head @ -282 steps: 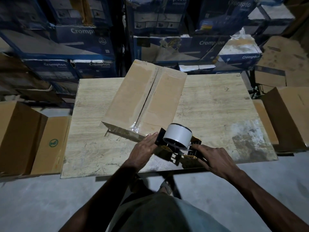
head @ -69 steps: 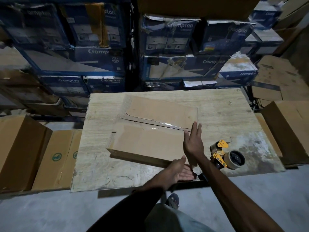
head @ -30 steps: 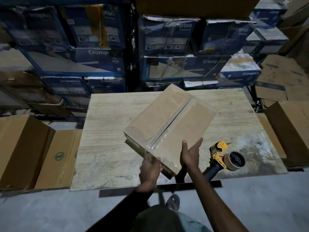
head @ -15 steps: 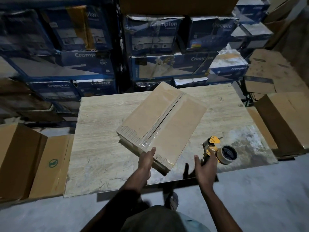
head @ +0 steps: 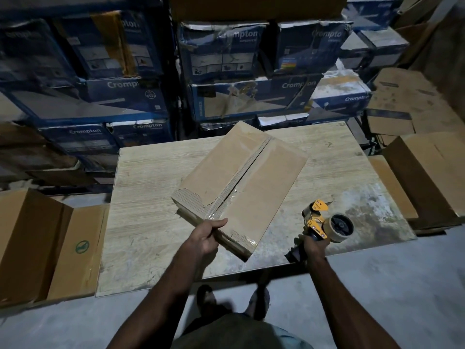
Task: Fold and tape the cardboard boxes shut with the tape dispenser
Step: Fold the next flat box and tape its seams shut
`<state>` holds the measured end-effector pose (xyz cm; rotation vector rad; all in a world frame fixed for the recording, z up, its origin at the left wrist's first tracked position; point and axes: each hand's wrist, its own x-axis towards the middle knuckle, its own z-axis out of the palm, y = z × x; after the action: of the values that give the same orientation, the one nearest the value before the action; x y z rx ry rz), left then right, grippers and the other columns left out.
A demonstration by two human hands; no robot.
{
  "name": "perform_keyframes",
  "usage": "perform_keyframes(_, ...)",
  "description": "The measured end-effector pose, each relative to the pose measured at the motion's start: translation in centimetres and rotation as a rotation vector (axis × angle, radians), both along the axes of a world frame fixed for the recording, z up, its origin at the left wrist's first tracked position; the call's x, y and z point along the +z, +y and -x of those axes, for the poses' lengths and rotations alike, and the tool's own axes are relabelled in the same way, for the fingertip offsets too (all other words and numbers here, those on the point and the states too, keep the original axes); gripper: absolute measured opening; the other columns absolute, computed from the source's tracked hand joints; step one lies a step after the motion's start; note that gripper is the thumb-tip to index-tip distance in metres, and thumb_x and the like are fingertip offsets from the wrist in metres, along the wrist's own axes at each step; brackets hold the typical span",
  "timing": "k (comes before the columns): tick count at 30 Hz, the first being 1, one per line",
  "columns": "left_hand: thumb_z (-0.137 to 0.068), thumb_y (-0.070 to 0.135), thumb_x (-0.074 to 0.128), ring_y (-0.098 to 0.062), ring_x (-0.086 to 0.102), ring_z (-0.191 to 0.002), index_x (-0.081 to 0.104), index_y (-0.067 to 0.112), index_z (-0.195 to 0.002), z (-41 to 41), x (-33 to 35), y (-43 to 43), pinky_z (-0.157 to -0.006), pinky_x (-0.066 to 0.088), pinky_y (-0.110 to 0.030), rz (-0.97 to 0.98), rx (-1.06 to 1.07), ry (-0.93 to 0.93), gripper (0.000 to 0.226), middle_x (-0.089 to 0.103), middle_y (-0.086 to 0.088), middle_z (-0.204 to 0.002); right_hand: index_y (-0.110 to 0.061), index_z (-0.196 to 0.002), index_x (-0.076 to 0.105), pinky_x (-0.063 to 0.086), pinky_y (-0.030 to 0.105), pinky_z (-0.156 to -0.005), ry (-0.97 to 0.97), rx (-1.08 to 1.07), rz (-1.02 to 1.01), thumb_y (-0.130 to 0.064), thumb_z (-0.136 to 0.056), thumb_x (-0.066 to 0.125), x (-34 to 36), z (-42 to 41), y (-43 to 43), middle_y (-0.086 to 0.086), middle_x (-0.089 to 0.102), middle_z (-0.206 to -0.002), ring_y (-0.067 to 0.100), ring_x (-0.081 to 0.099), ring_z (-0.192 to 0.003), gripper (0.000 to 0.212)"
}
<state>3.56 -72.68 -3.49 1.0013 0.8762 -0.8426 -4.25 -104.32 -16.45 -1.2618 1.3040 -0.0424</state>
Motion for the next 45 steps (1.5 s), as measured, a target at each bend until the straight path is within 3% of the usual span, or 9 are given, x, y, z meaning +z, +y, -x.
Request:
perform_keyframes(4,-0.066,0.004,0.084,-0.034,0.064,-0.123,0.059,-0.012,-0.130,0.7,-1.7,-1.1,-0.116,0.044,-0.043,-0.008,0.181,-0.066,0.070,0.067,-0.023,-0.131,-0.017,-0.129,0.038,0.055,0.036,-0.060,-0.151,-0.066,0.014,0.008,-0.084,0.065,10.7,0.3,1.9,0.007,0.062,-0.091,0.022,0.061,-0.067,0.058)
perform_keyframes(8,-0.089,0.021,0.081,-0.024,0.055,-0.130,0.045,-0.004,-0.134,1.8,-3.3,-3.1,-0.119,0.038,-0.041,-0.152,0.237,-0.091,0.063,0.058,-0.011,-0.141,-0.011,-0.127,0.041,0.054,0.033,-0.053,-0.235,0.039,0.011,0.008,-0.086,0.062,13.9,0.7,1.5,0.011,0.062,-0.095,0.024,0.061,-0.070,0.050)
perform_keyframes(11,-0.080,0.044,0.082,-0.031,0.048,-0.139,0.035,0.004,-0.151,2.1,-3.9,-4.5,-0.122,0.033,-0.047,-0.160,0.226,-0.057,0.094,0.047,-0.010,-0.154,-0.017,-0.127,0.043,0.054,0.031,-0.054,-0.332,0.189,0.043,0.011,-0.089,0.059,16.6,1.2,2.2,0.010,0.063,-0.100,0.022,0.061,-0.074,0.050)
perform_keyframes(18,-0.093,0.038,0.068,-0.035,0.058,-0.124,0.058,0.006,-0.134,3.1,2.7,-5.5,-0.105,0.046,-0.044,-0.272,0.030,-0.134,0.054,0.062,-0.015,-0.136,-0.033,-0.135,0.045,0.055,0.049,-0.071,-0.455,0.694,0.269,-0.005,-0.083,0.072,20.9,1.8,4.3,0.007,0.067,-0.113,0.032,0.063,-0.083,0.064)
perform_keyframes(24,-0.106,0.036,0.056,-0.023,0.065,-0.072,0.063,0.009,-0.117,3.0,7.1,-2.2,-0.062,0.046,-0.030,-0.248,0.025,-0.306,0.029,0.069,-0.010,-0.085,-0.037,-0.138,0.041,0.043,0.042,-0.052,-0.511,1.154,0.570,-0.005,-0.090,0.068,22.9,4.0,7.0,0.005,0.049,-0.061,0.022,0.053,-0.053,0.064)
perform_keyframes(27,-0.108,0.041,0.052,-0.040,0.069,-0.110,0.061,0.000,-0.134,2.4,8.6,-0.7,-0.092,0.057,-0.042,-0.189,-0.021,-0.288,0.049,0.070,-0.029,-0.121,-0.042,-0.139,0.039,0.030,0.025,-0.052,-0.510,1.304,0.721,-0.011,-0.091,0.069,23.4,4.7,8.2,-0.014,0.053,-0.067,0.010,0.047,-0.055,0.064)
perform_keyframes(30,-0.110,0.041,0.045,-0.035,0.070,-0.106,0.060,-0.004,-0.132,2.3,9.8,0.4,-0.084,0.058,-0.041,-0.035,-0.030,-0.184,0.053,0.072,-0.027,-0.117,-0.040,-0.141,0.040,0.038,0.012,-0.059,-0.501,1.367,0.820,-0.015,-0.090,0.071,23.8,5.1,9.4,-0.040,0.054,-0.083,-0.009,0.052,-0.066,0.064)
perform_keyframes(36,-0.105,0.032,0.054,-0.032,0.076,-0.082,0.065,-0.004,-0.114,2.3,9.9,1.5,-0.078,0.062,-0.044,0.131,-0.009,-0.086,0.039,0.077,-0.023,-0.092,-0.041,-0.141,0.043,0.035,0.024,-0.059,-0.463,1.407,0.990,-0.019,-0.087,0.072,23.6,4.8,9.8,-0.013,0.070,-0.103,0.011,0.057,-0.076,0.065)
perform_keyframes(45,-0.103,-0.003,0.053,-0.026,0.075,-0.061,0.062,-0.009,-0.115,2.7,7.2,3.1,-0.053,0.062,-0.030,-0.012,0.033,-0.131,0.016,0.073,-0.023,-0.071,-0.042,-0.139,0.041,0.044,0.029,-0.056,-0.432,1.382,0.926,-0.017,-0.088,0.071,23.2,5.0,11.1,-0.022,0.058,-0.090,0.003,0.044,-0.064,0.064)
